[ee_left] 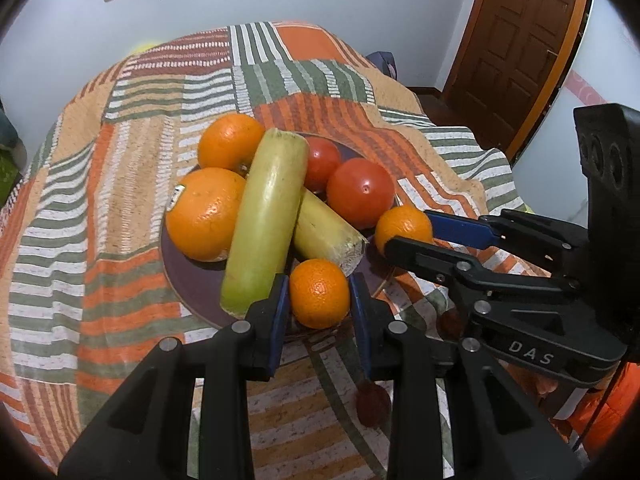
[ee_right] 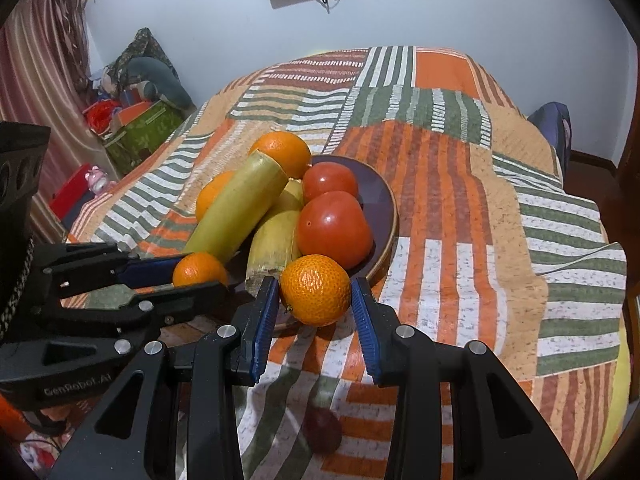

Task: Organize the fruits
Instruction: 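Grasp a mandarin with the left tool while the right tool grasps another mandarin, then set both mandarins onto the plate and open both tools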

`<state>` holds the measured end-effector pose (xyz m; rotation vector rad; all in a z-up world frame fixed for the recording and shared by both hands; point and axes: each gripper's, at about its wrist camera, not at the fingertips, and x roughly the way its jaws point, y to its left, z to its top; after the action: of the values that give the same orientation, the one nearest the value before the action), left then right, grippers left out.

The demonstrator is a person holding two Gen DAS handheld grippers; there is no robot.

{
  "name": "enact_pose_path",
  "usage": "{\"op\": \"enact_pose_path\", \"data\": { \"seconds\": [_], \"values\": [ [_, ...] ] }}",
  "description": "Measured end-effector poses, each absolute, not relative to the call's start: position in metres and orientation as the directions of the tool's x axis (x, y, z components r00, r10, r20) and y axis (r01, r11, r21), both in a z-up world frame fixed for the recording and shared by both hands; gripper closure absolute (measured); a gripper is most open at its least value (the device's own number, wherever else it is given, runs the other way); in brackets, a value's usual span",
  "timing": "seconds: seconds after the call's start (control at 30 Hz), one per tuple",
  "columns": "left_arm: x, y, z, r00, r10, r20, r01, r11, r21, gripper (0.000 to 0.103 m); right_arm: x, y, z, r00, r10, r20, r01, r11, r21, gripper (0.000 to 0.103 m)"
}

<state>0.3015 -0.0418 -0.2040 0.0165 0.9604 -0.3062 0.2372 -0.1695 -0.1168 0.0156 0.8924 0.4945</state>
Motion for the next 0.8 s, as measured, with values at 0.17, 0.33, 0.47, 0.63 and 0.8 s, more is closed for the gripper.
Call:
{"op": "enact_pose_path", "data": {
  "seconds": [0.17,0.33,0.47,0.63,0.8],
  "values": [
    [0.306,-0.044,-0.213,0.521,-0.253,-0.816,0.262,0.956,-0.129,0.073,0.241,-0.169,-0.118,0.523,0.426,-0.738,-0.416,0.884,0.215,0.068],
    [0.307,-0.043,-0.218,0.502,-0.260,-0.825,0.258,0.955,-0.144,0.073,0.242,-0.170,-0.121,0.514,0.440,-0.736,-0.417,0.878,0.234,0.068],
    [0.305,-0.043,-0.218,0.496,-0.248,-0.832,0.258,0.957,-0.132,0.072,0.242,-0.169,-0.121,0.513,0.433,-0.741,-0.415,0.881,0.228,0.068],
    [0.300,-0.044,-0.216,0.496,-0.229,-0.838,0.251,0.961,-0.114,0.070,0.240,-0.167,-0.120,0.503,0.418,-0.756,-0.410,0.886,0.217,0.068],
    [0.288,-0.044,-0.205,0.523,-0.213,-0.825,0.245,0.965,-0.093,0.060,0.231,-0.170,-0.116,0.505,0.404,-0.762,-0.409,0.890,0.201,0.068]
  ]
}}
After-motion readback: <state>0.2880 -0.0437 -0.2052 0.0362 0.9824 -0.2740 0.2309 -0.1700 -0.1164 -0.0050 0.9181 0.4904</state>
